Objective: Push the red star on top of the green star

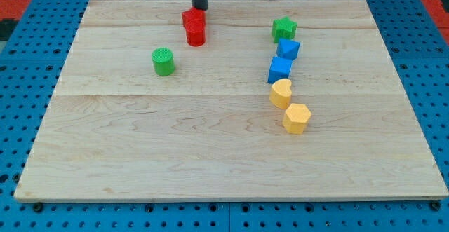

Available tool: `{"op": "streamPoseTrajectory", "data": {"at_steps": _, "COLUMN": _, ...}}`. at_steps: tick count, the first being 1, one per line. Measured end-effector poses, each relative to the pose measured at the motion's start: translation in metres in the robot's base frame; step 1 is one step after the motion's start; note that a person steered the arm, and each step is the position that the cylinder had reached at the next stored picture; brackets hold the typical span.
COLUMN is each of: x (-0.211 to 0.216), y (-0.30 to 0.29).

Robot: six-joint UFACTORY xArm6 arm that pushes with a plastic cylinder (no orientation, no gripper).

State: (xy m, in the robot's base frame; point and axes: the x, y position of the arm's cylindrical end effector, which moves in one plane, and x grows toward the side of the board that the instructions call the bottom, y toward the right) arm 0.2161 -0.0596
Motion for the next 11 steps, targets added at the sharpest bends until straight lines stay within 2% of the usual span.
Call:
{"op": "streamPoseTrajectory", "data": {"at_steps": 1, "x": 0.005, "y": -0.044}}
{"op": "streamPoseTrajectory", "data": {"at_steps": 2, "x": 0.040, "y": -0.037}}
{"op": "streamPoseTrajectory", "data": {"at_steps": 3, "x": 0.044, "y": 0.005}}
{"op": "streamPoseTrajectory", "data": {"at_steps": 4, "x": 0.033, "y": 0.003}}
{"op": "streamPoseTrajectory", "data": {"at_steps": 5, "x": 0.070, "y": -0.009}}
{"op": "streamPoseTrajectory", "data": {"at_steps": 6, "x": 0.079, "y": 0.041}}
{"op": "streamPoseTrajectory", "data": {"at_steps": 7, "x": 0.053, "y": 0.044}}
{"op": "streamPoseTrajectory", "data": {"at_steps": 8, "x": 0.051, "y": 0.013}}
{"op": "streamPoseTrajectory", "data": {"at_steps": 9, "x": 0.022, "y": 0.028}}
{"op": "streamPoseTrajectory", "data": {"at_steps": 10, "x": 0.034, "y": 0.098}}
{"op": "streamPoseTrajectory", "data": {"at_steps": 11, "x": 0.033, "y": 0.133}}
